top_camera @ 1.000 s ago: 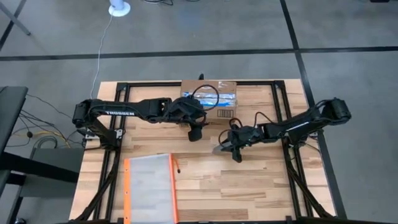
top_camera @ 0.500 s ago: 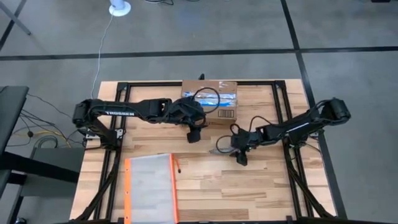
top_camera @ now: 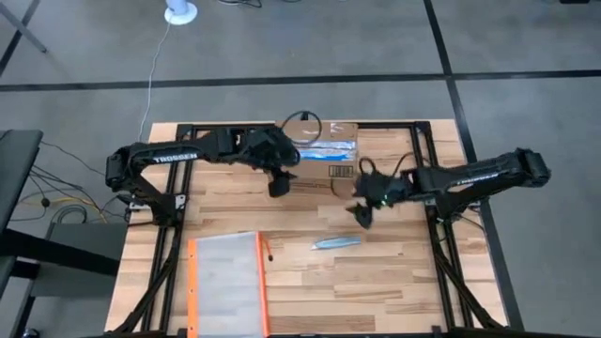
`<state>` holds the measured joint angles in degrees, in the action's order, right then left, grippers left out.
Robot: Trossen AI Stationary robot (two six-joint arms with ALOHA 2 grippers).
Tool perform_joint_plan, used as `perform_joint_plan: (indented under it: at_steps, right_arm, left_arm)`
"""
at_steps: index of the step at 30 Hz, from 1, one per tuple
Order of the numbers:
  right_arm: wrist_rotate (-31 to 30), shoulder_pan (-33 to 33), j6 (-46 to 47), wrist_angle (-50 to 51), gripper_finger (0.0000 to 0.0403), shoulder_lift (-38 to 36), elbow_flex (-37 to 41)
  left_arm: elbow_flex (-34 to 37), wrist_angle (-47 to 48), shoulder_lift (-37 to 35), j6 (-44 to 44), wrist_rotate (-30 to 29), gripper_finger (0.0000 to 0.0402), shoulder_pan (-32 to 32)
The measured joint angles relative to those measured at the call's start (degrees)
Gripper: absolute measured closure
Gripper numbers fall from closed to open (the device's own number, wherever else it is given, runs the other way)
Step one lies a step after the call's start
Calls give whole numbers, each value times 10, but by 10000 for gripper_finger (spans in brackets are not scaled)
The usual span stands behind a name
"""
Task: Unpack boxes
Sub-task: Open the cardboard box with the silver cutter
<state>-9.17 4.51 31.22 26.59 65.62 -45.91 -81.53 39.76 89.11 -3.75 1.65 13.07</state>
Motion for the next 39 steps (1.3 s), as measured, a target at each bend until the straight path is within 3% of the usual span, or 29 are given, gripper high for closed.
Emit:
perform_joint_plan:
  at_steps: [5, 12, 19, 25, 32, 36, 39]
  right_arm:
    - [15, -50, 134, -22, 159, 27, 6]
    - [16, -90, 161, -74, 159, 110, 13]
    - [-6, -114, 185, -121, 159, 155, 12]
    - [-38, -156, 164, -115, 159, 132, 12]
    - [-28, -261, 57, -120, 159, 108, -3]
    - [17, -287, -1, -27, 159, 93, -39]
    - [20, -285, -24, 32, 159, 69, -62]
  left_arm:
    - [19, -11, 1, -12, 9, 185, 67]
    - [20, -70, 8, -98, 4, 185, 146]
    - [20, -43, 94, -100, 44, 185, 206]
    - [18, 44, 120, -36, 55, 185, 156]
    - [11, -2, 104, 30, 56, 185, 57]
    - [-40, 30, 98, 29, 44, 185, 24]
    - [-87, 48, 80, 9, -13, 185, 13]
